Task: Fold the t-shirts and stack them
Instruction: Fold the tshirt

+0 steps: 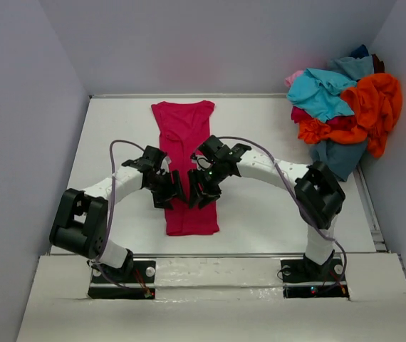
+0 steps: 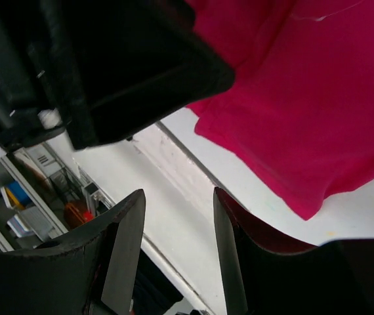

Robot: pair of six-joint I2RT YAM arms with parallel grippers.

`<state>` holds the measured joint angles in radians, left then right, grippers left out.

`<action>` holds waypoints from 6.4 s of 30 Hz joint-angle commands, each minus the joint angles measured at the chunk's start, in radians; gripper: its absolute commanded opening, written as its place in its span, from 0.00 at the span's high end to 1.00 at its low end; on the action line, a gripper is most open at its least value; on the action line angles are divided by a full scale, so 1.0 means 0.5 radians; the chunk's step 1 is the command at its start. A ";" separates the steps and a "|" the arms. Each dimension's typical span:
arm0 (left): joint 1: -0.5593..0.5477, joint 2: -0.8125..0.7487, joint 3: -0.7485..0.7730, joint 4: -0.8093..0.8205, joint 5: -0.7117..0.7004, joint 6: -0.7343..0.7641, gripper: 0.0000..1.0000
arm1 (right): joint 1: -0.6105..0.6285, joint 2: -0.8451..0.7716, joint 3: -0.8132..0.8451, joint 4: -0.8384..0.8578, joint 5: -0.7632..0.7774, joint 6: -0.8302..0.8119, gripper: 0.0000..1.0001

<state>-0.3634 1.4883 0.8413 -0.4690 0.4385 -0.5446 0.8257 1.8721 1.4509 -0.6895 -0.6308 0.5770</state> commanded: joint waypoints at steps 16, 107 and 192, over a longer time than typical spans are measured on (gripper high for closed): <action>0.030 -0.246 -0.489 0.082 0.237 -0.098 0.29 | -0.081 0.312 -0.009 0.244 -0.030 0.122 0.48; 0.107 -0.713 -0.698 -0.096 0.092 -0.380 0.23 | -0.326 -0.385 -1.653 1.928 -0.272 1.300 0.27; 0.187 -0.320 -0.612 0.171 0.280 -0.224 0.77 | -0.344 -0.004 -1.098 1.201 -0.441 0.779 0.80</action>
<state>-0.2729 1.3277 0.4999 -0.3729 0.5682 -0.6853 0.6605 1.8568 0.8715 -0.0444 -0.8375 0.9829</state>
